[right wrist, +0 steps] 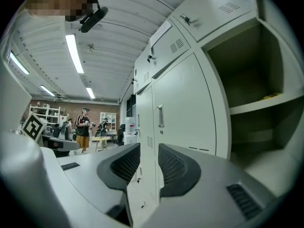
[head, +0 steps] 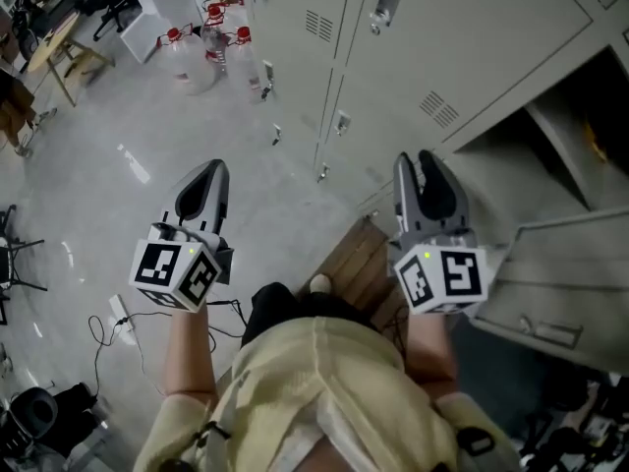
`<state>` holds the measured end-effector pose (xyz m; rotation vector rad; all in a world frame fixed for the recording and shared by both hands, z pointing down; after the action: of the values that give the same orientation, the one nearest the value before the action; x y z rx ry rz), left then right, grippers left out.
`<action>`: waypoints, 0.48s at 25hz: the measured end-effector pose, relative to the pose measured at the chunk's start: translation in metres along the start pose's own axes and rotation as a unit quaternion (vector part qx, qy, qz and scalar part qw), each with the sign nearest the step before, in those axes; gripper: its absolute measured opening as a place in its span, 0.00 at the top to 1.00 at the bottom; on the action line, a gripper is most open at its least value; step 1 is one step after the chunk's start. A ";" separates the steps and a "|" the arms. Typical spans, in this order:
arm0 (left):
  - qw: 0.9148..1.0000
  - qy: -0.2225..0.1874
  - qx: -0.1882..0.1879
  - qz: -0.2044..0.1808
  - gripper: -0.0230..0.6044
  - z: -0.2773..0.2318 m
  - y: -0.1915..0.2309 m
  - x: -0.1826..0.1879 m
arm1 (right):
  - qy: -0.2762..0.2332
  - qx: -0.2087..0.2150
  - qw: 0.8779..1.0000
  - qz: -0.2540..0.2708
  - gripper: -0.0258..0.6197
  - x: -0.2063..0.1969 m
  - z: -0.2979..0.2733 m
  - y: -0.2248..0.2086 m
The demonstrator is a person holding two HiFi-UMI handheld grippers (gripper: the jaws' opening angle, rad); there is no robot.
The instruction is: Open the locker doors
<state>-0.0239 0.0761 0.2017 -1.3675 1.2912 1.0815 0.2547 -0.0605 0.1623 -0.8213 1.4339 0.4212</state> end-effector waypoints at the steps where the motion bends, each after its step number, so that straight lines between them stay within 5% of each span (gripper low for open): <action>1: 1.000 0.003 0.003 -0.001 0.96 0.000 0.003 -0.003 | 0.007 0.002 1.000 0.000 0.78 -0.006 -0.006 0.000; 12: 1.000 0.002 0.004 0.001 0.96 -0.016 0.097 -0.061 | 0.049 -0.008 0.999 0.012 0.78 -0.096 -0.081 0.030</action>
<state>-0.1245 0.0701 0.2592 -1.3634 1.2991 1.0741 0.1644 -0.0774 0.2529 -0.8471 1.5346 0.4158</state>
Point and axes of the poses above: the fingertips, and each gripper's own axes: z backward along the fingers, y to its left, x out of its top, the point moved 6 cm from there along z, backward along the fingers, and after that the axes turned 13 degrees about -z, right-handed, at the moved point
